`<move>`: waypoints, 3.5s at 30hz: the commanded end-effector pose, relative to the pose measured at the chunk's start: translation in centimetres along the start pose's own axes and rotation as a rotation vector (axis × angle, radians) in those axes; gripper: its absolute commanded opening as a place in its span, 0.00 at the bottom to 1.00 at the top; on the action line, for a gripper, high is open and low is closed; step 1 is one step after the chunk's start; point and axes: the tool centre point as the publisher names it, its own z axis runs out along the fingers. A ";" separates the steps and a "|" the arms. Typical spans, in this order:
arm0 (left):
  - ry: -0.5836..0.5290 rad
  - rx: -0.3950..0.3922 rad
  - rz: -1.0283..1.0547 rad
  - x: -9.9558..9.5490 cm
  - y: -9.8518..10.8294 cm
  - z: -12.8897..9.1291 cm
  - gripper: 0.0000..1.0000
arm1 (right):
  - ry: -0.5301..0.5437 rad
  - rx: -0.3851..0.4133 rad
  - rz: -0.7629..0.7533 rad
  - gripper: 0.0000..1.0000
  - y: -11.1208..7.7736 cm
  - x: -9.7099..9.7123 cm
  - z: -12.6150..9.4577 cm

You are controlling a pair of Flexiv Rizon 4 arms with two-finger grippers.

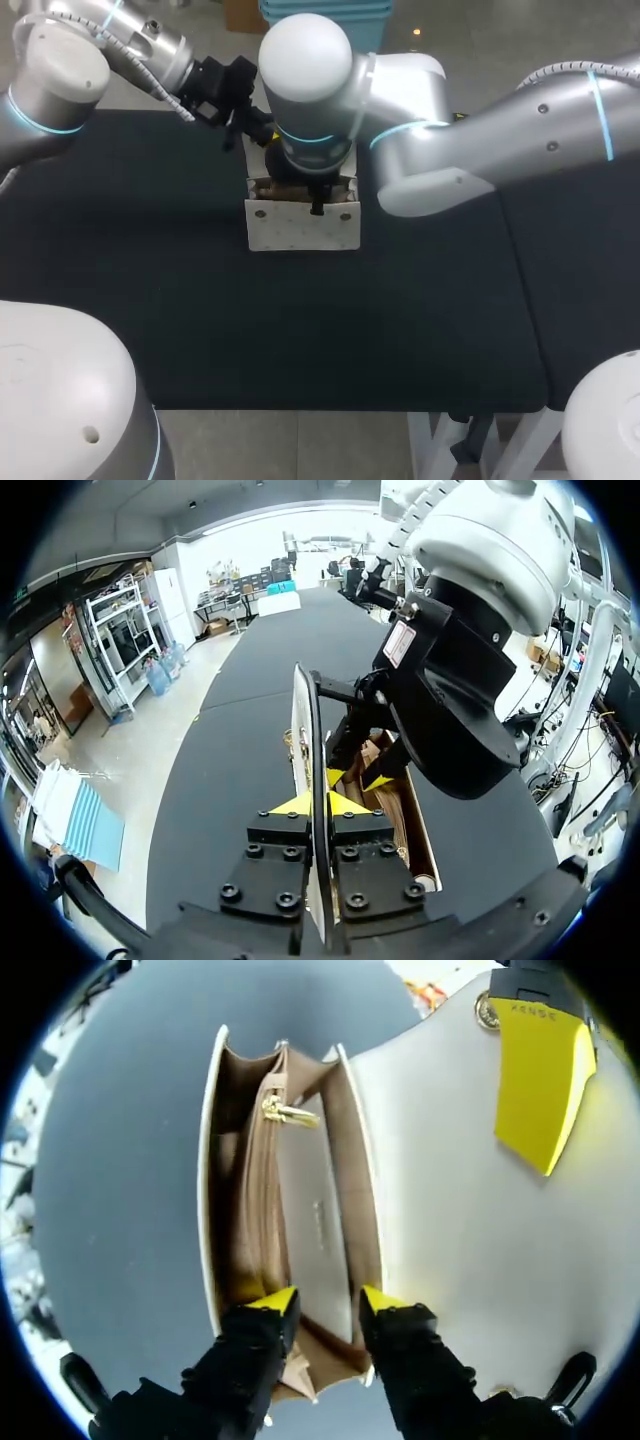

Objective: Pick up the bag, open it, inspect its contents, close it, and place it on the opposite side

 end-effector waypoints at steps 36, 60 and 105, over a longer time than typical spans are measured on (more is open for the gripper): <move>0.055 0.019 -0.136 -2.1 2.3 2.5 0.00 | -0.345 -0.137 0.038 0.00 -4.0 4.5 -11.4; -0.116 -0.083 0.129 -0.5 6.7 6.0 0.00 | -0.249 -0.129 0.045 0.00 -2.0 7.9 -6.0; -0.085 -0.080 0.178 -1.0 8.7 6.5 0.00 | -0.390 -0.129 0.026 0.27 0.4 10.2 1.0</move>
